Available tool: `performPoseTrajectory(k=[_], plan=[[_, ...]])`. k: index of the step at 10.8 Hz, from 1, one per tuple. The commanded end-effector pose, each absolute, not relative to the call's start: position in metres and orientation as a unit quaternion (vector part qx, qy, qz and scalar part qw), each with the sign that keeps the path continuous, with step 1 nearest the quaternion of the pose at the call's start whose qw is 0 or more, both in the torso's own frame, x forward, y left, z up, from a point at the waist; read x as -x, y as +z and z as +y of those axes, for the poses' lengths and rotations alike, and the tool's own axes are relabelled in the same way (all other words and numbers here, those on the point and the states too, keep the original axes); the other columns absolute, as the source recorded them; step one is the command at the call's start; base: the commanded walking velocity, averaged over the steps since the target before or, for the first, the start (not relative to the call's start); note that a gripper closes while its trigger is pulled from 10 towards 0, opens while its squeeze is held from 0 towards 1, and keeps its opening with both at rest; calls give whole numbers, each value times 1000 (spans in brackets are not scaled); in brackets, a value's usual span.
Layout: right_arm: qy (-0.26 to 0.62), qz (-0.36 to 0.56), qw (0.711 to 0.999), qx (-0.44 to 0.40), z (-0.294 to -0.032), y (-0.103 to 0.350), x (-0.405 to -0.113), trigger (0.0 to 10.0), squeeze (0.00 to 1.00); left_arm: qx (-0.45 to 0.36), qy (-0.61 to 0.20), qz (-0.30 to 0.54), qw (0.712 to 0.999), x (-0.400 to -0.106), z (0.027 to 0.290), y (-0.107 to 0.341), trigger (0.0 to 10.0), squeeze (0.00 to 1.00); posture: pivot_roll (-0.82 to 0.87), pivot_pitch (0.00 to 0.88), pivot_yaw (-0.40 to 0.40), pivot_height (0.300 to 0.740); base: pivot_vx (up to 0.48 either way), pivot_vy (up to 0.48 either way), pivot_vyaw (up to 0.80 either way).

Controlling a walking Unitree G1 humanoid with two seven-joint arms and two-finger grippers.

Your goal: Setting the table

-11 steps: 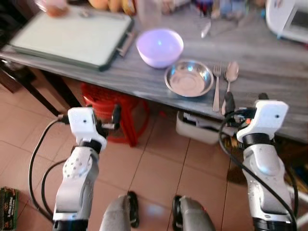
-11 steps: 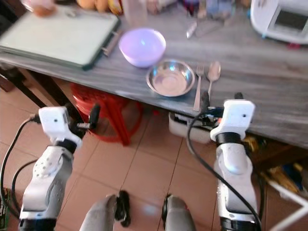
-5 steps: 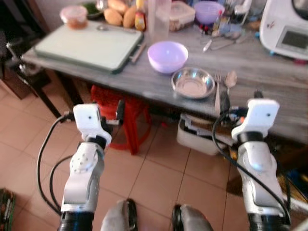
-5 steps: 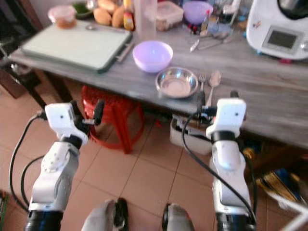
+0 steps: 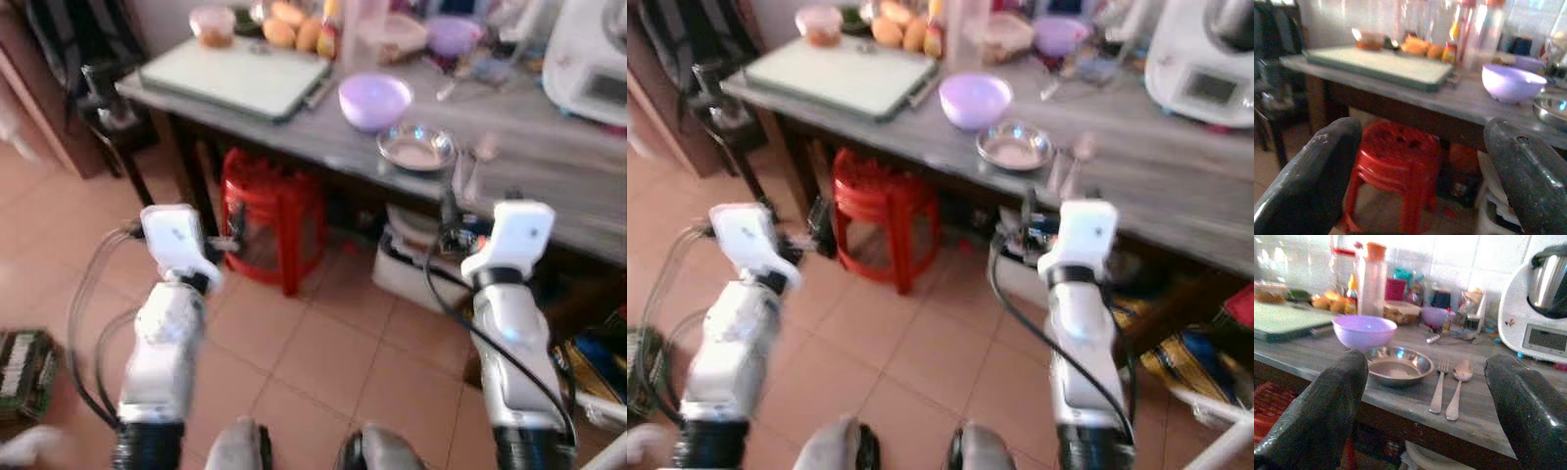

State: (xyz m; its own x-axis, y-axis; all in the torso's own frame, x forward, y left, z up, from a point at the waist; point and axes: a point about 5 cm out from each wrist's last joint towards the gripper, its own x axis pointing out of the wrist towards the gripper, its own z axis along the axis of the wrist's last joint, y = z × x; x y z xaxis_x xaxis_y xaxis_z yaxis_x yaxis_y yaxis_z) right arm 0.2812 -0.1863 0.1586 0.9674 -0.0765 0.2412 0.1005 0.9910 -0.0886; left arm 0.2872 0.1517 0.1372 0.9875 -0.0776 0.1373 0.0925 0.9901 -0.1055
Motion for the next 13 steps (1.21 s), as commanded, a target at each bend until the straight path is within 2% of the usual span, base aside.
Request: performPoseTrajectory(k=[1, 5, 6, 9, 11, 13], plan=[[-48, -115, 991, 47, -191, 157, -283, 10000, 0, 55, -42, -59, 996, -287, 150, 133, 10000, 0, -37, 62, 13, 740, 0, 0, 0], [-52, -120, 990, 51, -190, 161, -286, 10000, 0, 38, -37, -62, 997, -285, 155, 134, 10000, 0, -31, 93, 9, 740, 0, 0, 0], [-47, -103, 992, 48, -186, 154, -285, 10000, 0, 44, -61, -61, 995, -280, 149, 129, 10000, 0, -31, 109, 7, 740, 0, 0, 0], [-38, -90, 994, 41, -182, 147, -278, 10000, 0, 50, -85, -51, 994, -270, 144, 123, 10000, 0, -37, 130, 6, 740, 0, 0, -800], [-31, -80, 995, 40, -181, 144, -277, 10000, 0, 56, -90, -47, 993, -266, 144, 123, 10000, 0, -31, 153, 3, 740, 0, -266, -800], [-22, -82, 996, 41, -181, 145, -276, 10000, 0, 58, -92, -44, 993, -261, 145, 122, 10000, 0, -30, 169, -2, 740, 0, -373, 0]])
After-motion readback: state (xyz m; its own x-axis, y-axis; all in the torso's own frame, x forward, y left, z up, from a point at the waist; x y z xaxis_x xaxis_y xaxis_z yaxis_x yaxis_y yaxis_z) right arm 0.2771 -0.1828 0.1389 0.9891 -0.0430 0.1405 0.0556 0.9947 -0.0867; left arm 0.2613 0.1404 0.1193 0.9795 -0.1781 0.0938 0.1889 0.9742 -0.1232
